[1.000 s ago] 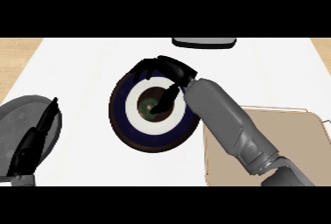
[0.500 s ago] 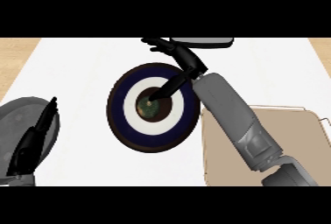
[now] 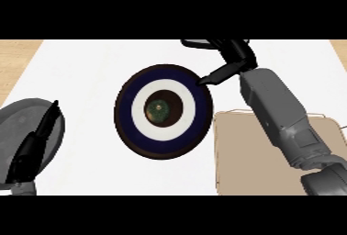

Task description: Pick the squash from the tray and place it in the plate

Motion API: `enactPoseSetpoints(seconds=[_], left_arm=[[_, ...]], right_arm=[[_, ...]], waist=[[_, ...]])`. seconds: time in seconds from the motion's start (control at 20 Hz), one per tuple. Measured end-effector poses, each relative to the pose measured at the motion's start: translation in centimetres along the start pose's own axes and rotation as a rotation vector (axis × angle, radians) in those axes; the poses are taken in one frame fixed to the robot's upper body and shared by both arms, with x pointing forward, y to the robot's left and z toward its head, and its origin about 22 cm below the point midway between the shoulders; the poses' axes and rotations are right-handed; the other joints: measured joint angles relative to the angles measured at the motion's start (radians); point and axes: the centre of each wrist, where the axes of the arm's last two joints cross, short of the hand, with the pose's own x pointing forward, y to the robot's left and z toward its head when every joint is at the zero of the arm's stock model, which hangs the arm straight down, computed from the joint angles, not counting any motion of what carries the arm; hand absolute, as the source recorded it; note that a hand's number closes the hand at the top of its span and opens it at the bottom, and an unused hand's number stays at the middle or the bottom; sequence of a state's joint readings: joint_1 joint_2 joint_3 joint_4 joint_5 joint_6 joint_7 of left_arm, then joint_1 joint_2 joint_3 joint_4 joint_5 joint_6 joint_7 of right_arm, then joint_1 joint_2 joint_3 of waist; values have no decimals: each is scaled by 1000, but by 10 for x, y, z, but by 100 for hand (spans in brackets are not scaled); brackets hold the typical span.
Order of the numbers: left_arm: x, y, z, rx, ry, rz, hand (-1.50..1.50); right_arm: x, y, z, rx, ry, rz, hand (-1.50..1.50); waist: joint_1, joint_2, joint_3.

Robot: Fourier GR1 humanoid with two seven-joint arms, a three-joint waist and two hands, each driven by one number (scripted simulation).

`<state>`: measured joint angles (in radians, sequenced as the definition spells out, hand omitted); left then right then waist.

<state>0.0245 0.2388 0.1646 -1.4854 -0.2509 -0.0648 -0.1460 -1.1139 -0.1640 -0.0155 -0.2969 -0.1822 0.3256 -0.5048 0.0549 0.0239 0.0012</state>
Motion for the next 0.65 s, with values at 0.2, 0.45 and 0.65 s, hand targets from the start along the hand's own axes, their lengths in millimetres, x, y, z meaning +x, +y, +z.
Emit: enactPoseSetpoints(seconds=[0.2,0.45,0.65], left_arm=[[0,0,-1,-12,-13,2,0],[3,-7,-3,-29,-29,3,0],[7,-8,-6,-32,-39,4,0]], right_arm=[[-2,-35,22,-26,-53,-25,-150],[3,-65,40,-41,-81,11,-150],[6,-85,55,-69,-64,43,-150]], waist=[[14,9,1],[32,18,2],[45,24,3]])
